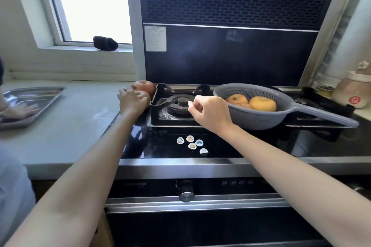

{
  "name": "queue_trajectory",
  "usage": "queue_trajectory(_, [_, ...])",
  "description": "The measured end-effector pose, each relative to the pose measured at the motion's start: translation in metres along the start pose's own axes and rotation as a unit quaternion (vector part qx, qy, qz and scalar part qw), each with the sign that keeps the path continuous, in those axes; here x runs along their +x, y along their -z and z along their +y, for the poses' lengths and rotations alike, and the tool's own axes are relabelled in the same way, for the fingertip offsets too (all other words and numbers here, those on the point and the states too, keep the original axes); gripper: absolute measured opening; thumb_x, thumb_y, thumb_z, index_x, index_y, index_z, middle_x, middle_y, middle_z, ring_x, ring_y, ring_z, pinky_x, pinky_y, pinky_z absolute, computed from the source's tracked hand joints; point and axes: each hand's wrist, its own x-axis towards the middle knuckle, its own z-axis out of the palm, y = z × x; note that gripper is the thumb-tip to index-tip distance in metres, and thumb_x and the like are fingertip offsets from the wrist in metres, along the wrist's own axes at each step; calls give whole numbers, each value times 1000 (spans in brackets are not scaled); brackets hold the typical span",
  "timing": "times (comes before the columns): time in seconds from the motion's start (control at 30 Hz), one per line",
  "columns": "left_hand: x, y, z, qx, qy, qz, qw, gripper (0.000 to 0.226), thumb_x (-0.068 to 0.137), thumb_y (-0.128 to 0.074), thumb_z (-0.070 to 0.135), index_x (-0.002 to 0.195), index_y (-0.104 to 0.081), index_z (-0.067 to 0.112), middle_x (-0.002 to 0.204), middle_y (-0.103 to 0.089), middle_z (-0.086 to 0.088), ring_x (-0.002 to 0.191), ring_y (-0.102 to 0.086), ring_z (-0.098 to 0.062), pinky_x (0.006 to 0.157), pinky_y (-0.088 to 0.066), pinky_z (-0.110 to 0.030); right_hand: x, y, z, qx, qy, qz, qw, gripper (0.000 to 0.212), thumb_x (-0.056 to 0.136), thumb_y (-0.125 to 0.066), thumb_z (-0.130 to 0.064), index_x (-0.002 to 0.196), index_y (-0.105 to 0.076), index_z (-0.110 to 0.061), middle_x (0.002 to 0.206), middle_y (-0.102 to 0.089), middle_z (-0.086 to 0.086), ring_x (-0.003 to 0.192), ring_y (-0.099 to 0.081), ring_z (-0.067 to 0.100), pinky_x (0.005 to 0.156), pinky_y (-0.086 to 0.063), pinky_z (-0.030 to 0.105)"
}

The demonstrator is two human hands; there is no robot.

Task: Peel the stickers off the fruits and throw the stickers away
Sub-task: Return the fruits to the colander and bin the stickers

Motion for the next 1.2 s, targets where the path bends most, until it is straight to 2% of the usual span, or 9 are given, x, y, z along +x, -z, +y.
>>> queue_trajectory(0.1, [14,-10,-14,31,10,-61,998,74,78,-73,35,137,-38,9,132,-39,-22,127,-38,-39,105,-39,-47,0,-5,5,-6,0,-5,1000,33,89,-60,-28,61,-61,-11,54,-63,1,51,-57,22,52,-47,34])
queue_trajectory(0.23, [24,-20,-26,-1,29,-68,997,78,75,-77,33,137,-35,10,130,-43,-22,119,-48,-40,100,-44,-46,3,-9,14,-10,-17,-9,1000,32,90,-60,-28,62,-61,-10,55,-63,2,51,-55,21,53,-47,33])
queue_trajectory(0.4, [25,-19,-30,-39,40,-19,998,76,66,-83,30,127,-44,5,122,-55,-19,110,-56,-34,86,-45,-37,2,-12,20,-3,-37,-11,999,32,89,-61,-28,62,-61,-11,54,-63,1,51,-56,20,54,-45,30])
queue_trajectory(0.57, [17,-9,-18,-55,16,69,996,78,65,-82,34,128,-45,5,125,-52,-17,114,-53,-32,94,-43,-37,-2,-10,20,8,-39,-9,999,32,88,-62,-28,60,-60,-11,52,-62,0,48,-53,18,50,-36,26])
queue_trajectory(0.73, [14,10,5,-79,-9,76,994,79,63,-80,43,126,-47,7,122,-54,-15,110,-55,-30,91,-46,-37,-3,1,16,9,-42,-8,999,33,89,-61,-27,61,-60,-10,53,-62,2,50,-55,22,55,-33,26])
queue_trajectory(0.93, [-13,15,45,-143,-79,40,986,77,61,-83,42,125,-50,16,120,-55,-6,105,-56,-21,84,-48,-29,-9,25,18,-14,-31,30,999,33,89,-61,-25,59,-59,-10,52,-62,3,49,-56,21,48,-33,26])
queue_trajectory(1.07, [-36,7,79,-147,-133,10,980,75,61,-83,47,124,-51,22,112,-56,4,103,-55,-18,88,-46,-31,-18,43,31,-41,-43,59,996,32,88,-61,-25,60,-57,-12,53,-62,1,49,-55,20,49,-29,24])
queue_trajectory(1.2, [-61,-10,112,-150,-188,-50,969,76,61,-85,45,124,-50,22,115,-55,1,105,-50,-15,88,-42,-27,-31,61,51,-70,-53,108,990,27,86,-64,-21,62,-57,-11,58,-62,2,50,-56,23,49,-29,25])
